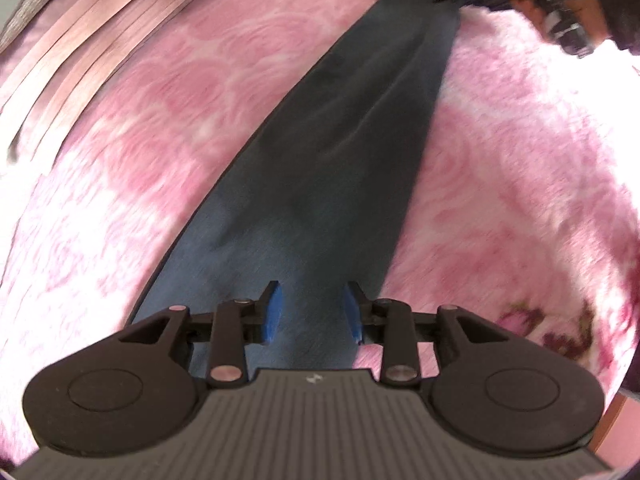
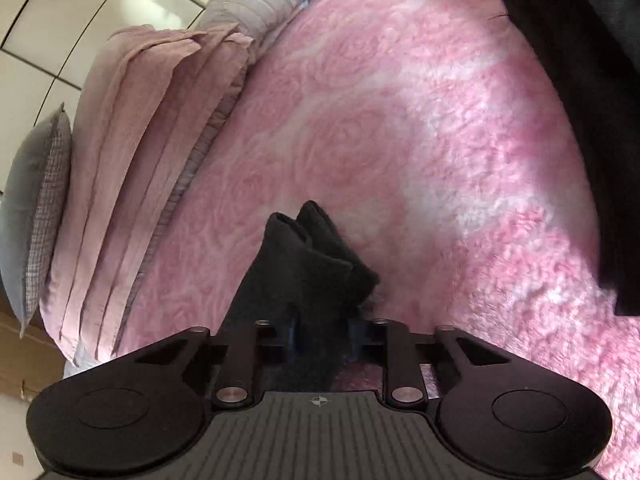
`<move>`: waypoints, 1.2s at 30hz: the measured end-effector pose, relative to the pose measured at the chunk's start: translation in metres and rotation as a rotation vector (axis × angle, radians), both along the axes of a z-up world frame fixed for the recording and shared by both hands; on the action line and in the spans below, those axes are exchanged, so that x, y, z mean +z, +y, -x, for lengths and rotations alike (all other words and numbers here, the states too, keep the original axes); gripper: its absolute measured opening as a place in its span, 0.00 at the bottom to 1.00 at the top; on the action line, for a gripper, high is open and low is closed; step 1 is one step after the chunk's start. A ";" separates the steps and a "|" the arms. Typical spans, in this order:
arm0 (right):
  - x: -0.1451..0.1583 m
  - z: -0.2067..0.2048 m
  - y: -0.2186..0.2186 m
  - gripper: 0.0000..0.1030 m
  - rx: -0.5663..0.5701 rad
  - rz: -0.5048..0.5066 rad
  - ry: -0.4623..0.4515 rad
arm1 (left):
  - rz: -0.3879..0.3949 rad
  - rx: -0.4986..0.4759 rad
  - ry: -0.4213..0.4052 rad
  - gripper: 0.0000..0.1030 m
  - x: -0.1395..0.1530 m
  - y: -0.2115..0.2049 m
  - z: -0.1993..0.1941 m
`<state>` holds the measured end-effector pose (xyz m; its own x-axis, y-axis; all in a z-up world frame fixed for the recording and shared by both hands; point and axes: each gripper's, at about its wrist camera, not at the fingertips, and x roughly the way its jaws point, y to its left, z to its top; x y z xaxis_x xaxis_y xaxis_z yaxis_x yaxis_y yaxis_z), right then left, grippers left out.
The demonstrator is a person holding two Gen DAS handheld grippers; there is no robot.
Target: Fold clothes
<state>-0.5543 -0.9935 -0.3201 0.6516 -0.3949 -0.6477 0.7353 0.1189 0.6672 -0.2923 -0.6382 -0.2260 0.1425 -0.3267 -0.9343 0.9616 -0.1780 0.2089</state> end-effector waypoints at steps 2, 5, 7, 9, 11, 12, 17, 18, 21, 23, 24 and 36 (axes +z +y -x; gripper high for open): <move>0.009 -0.003 0.003 0.16 0.009 0.020 0.032 | -0.011 0.048 -0.018 0.29 -0.001 0.007 -0.011; 0.040 -0.023 0.018 0.15 0.040 0.110 0.120 | -0.028 0.137 -0.037 0.29 -0.002 0.021 -0.030; 0.063 -0.041 0.030 0.15 0.070 0.186 0.178 | -0.024 0.191 -0.041 0.30 -0.001 0.033 -0.042; 0.085 -0.066 0.052 0.15 0.134 0.288 0.229 | -0.011 0.235 -0.032 0.32 0.001 0.045 -0.052; 0.107 -0.104 0.092 0.15 0.257 0.435 0.268 | 0.007 0.273 -0.014 0.33 0.003 0.061 -0.061; 0.118 -0.123 0.113 0.15 0.319 0.509 0.287 | 0.015 0.292 -0.006 0.33 0.005 0.068 -0.065; 0.141 -0.214 0.236 0.15 0.665 0.802 0.300 | 0.040 0.383 0.017 0.34 0.006 0.113 -0.086; 0.133 -0.228 0.261 0.15 0.732 0.823 0.297 | 0.038 0.402 0.017 0.34 0.005 0.124 -0.090; 0.098 -0.268 0.326 0.15 0.919 0.859 0.322 | 0.035 0.455 0.024 0.34 -0.001 0.154 -0.099; 0.071 -0.287 0.355 0.15 1.022 0.868 0.379 | 0.031 0.489 0.033 0.34 -0.004 0.173 -0.105; 0.060 -0.293 0.364 0.15 1.058 0.870 0.410 | 0.029 0.504 0.037 0.34 -0.006 0.182 -0.108; 0.027 -0.317 0.415 0.16 1.224 1.014 0.592 | 0.052 0.579 0.086 0.34 -0.019 0.225 -0.122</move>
<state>-0.2369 -0.5786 -0.2932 0.6460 -0.2593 -0.7179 -0.0018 0.9400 -0.3412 -0.1707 -0.4135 -0.2448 0.2358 -0.2636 -0.9354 0.9131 0.3895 0.1204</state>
